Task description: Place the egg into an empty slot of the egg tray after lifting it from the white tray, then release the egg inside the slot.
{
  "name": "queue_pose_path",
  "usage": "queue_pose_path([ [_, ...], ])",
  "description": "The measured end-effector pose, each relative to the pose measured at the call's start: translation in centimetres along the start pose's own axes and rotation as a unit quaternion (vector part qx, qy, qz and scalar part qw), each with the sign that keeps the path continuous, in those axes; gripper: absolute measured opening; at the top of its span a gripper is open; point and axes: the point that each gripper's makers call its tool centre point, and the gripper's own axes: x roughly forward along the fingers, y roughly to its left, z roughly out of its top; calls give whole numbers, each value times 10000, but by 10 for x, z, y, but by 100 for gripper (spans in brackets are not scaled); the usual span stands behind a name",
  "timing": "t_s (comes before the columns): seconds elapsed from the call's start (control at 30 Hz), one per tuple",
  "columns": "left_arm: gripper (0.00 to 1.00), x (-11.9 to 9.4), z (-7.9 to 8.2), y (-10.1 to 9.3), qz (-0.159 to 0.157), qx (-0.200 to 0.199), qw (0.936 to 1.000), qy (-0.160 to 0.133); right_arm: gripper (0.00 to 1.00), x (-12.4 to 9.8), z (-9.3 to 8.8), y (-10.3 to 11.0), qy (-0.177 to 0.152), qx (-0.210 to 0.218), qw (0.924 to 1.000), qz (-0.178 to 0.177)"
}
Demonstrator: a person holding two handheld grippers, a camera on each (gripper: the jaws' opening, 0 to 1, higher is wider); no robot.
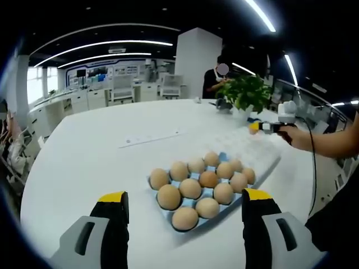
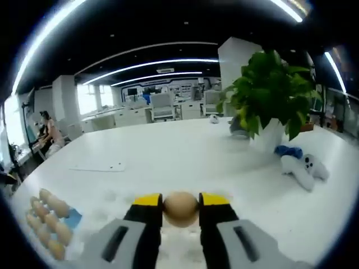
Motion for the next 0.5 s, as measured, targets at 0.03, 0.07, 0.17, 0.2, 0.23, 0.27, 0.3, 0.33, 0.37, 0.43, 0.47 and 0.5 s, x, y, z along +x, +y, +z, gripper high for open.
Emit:
queue_pose_path([
  [0.03, 82, 0, 0, 0, 6, -3, 10000, -3, 24, 0, -3, 14, 68, 35, 9998, 167],
  [0.07, 82, 0, 0, 0, 11, -12, 10000, -6, 24, 1, -4, 23, 82, -17, 9995, 316],
  [0.17, 82, 0, 0, 0, 12, -10, 10000, -9, 24, 1, -12, 62, 226, -23, 9958, 892],
  [0.2, 82, 0, 0, 0, 11, -9, 10000, -11, 24, 0, -15, 81, 274, -14, 9922, 1214],
  [0.23, 82, 0, 0, 0, 10, -9, 10000, -14, 24, -1, -17, 90, 317, 16, 9912, 1287],
  [0.27, 82, 0, 0, 0, 5, -9, 10000, -15, 24, 0, -18, 96, 297, -89, 9905, 1340],
  [0.3, 82, 0, 1, -1, -1, -4, 10000, -17, 24, 0, -20, 109, 338, -221, 9871, 1547],
  [0.33, 82, 0, 1, -1, -2, 0, 10000, -15, 24, 1, -21, 116, 361, -276, 9858, 1616],
  [0.37, 82, 0, 0, -1, -1, 4, 10000, -9, 24, 1, -21, 122, 347, -340, 9846, 1681],
  [0.43, 82, 0, 1, 0, 6, -4, 10000, -20, 25, 3, -24, 138, 409, -356, 9798, 1927],
  [0.47, 82, 0, 1, 0, -1, -12, 10000, -23, 25, 6, -26, 143, 426, -376, 9794, 1940],
  [0.5, 82, 1, 1, 0, -9, -14, 10000, -27, 25, 7, -29, 147, 473, -395, 9774, 2023],
])
